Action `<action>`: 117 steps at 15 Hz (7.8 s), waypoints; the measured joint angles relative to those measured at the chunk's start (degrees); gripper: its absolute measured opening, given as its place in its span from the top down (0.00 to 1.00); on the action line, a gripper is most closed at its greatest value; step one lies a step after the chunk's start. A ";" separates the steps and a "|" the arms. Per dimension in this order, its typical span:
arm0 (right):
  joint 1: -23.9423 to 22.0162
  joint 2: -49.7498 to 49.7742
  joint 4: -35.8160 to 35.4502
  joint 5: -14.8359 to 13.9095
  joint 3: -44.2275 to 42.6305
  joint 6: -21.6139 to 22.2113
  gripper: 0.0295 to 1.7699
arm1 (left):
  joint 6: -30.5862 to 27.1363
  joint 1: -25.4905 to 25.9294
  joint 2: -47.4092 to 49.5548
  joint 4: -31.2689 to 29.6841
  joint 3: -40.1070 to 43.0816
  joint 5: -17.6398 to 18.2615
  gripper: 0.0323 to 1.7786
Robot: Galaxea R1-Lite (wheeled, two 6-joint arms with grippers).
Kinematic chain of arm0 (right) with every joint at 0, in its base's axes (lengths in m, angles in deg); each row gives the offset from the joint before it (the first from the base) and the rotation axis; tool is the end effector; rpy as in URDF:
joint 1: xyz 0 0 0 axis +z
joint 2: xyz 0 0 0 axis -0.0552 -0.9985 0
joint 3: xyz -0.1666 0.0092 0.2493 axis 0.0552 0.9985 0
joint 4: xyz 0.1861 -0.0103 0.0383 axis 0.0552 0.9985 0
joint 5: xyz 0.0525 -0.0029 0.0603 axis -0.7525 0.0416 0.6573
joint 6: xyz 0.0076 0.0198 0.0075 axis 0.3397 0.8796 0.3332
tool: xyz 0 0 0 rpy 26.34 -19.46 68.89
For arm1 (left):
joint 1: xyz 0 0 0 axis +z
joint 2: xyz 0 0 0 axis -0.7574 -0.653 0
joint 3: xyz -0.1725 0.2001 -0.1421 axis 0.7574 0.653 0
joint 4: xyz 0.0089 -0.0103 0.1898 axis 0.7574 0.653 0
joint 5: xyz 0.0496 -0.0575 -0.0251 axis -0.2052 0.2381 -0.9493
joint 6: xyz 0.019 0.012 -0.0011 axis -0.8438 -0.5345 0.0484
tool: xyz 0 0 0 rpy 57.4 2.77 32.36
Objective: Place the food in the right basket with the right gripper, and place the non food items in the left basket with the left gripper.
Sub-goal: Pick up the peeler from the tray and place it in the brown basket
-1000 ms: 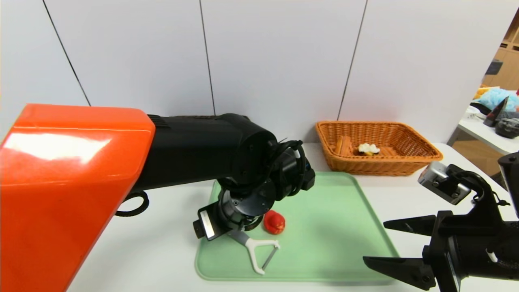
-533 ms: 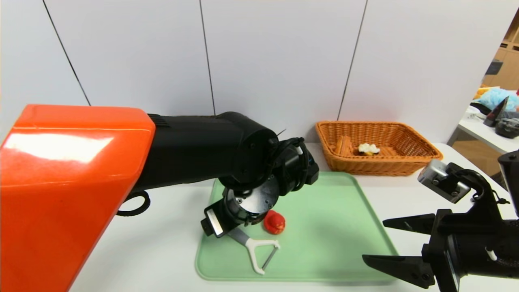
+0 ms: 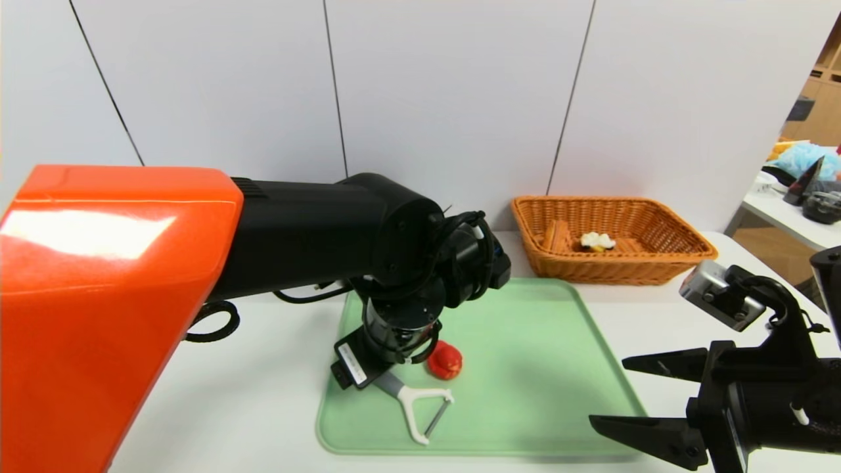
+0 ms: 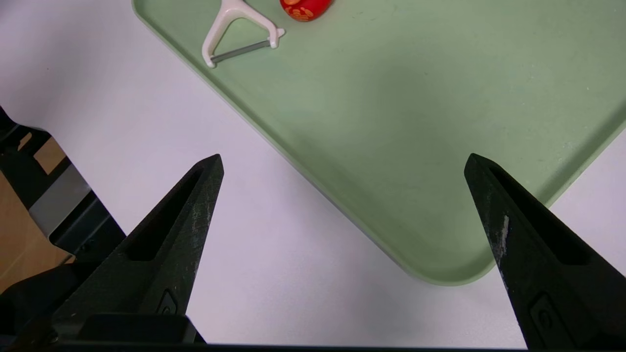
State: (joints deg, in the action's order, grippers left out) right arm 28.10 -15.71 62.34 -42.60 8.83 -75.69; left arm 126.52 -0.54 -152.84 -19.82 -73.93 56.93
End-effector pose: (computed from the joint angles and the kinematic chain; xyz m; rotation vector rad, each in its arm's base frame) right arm 0.1525 0.0799 0.1805 -0.0787 0.6561 0.7952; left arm 0.2531 -0.2849 0.1721 -0.5397 1.0272 0.4693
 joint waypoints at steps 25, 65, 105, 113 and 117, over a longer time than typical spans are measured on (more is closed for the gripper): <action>-0.02 -0.17 0.00 -0.02 0.02 0.00 0.04 | -0.35 5.99 -1.97 0.57 -0.17 9.98 0.05; -0.04 0.02 -0.10 -0.05 -0.05 0.00 0.04 | -0.59 3.61 -3.00 5.75 -3.97 8.92 0.86; -1.16 4.00 0.00 -0.05 3.34 0.17 0.04 | -109.28 29.72 12.00 -24.78 -4.75 15.32 0.86; -2.60 4.00 0.00 -0.05 4.61 0.20 0.04 | -132.62 32.33 5.83 -31.76 -4.86 23.21 0.86; -3.23 4.36 -0.05 -0.05 5.46 0.27 0.04 | -139.85 33.40 3.54 -32.85 -4.86 25.34 0.86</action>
State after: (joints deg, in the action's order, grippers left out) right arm 24.87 -11.34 62.29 -42.65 14.29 -75.42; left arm -13.33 32.86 -149.31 -52.68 -78.79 82.27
